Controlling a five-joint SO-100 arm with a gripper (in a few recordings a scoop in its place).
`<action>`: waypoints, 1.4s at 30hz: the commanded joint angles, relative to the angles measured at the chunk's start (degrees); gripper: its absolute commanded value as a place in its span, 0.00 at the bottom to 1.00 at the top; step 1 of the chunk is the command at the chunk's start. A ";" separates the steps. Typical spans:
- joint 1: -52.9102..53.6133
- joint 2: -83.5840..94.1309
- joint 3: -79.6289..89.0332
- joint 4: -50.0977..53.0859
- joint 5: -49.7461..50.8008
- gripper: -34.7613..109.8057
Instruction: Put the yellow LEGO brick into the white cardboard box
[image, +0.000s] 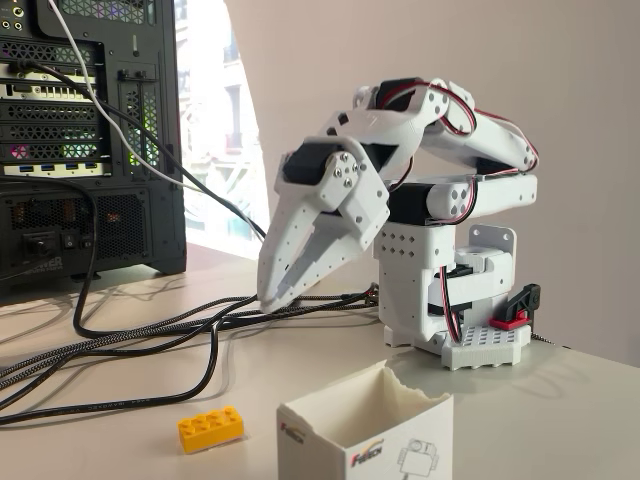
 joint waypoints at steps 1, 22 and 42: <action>1.32 -11.16 -14.77 1.32 0.97 0.18; 2.81 -52.29 -36.91 0.44 47.55 0.29; -0.44 -66.09 -39.11 0.62 94.66 0.47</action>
